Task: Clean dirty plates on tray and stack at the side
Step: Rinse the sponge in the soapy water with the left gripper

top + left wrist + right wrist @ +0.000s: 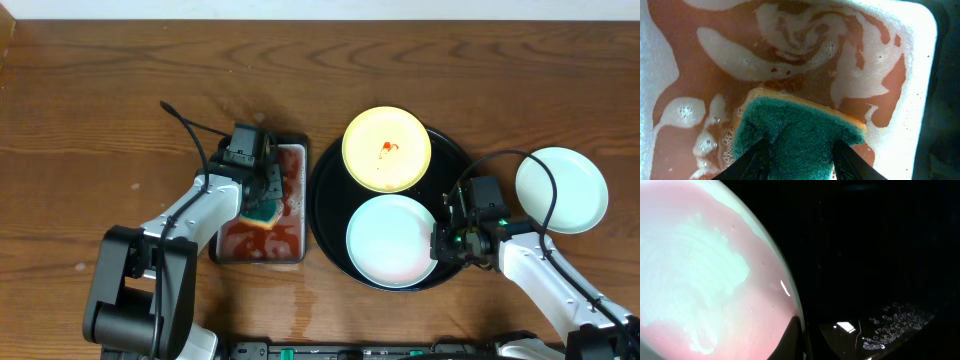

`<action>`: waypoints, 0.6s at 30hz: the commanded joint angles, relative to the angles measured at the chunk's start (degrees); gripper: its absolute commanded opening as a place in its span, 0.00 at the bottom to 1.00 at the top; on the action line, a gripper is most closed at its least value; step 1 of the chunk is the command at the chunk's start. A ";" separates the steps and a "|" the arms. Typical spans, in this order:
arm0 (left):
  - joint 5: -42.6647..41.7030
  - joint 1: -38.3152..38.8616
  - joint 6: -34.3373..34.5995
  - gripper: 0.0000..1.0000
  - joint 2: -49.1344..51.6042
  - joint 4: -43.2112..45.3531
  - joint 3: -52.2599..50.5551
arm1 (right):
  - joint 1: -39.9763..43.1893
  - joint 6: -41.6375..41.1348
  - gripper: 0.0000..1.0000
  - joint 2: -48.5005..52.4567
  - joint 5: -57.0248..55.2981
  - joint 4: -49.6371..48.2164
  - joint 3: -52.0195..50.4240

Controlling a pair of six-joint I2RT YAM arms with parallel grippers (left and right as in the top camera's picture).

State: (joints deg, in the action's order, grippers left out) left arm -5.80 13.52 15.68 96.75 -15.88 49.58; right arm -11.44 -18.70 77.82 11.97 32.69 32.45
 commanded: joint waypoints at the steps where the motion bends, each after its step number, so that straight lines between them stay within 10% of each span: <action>1: 1.70 -0.04 -5.62 0.43 1.33 -1.18 -1.68 | -0.98 -0.13 0.01 0.13 -0.57 0.52 -0.70; 18: 5.09 0.07 -5.55 0.42 3.72 -1.36 -1.92 | -0.98 -0.15 0.01 0.13 -0.57 0.50 -0.70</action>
State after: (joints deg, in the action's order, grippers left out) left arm -3.86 13.98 11.51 97.03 -16.12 49.58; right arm -11.44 -18.70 77.82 11.97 32.69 32.45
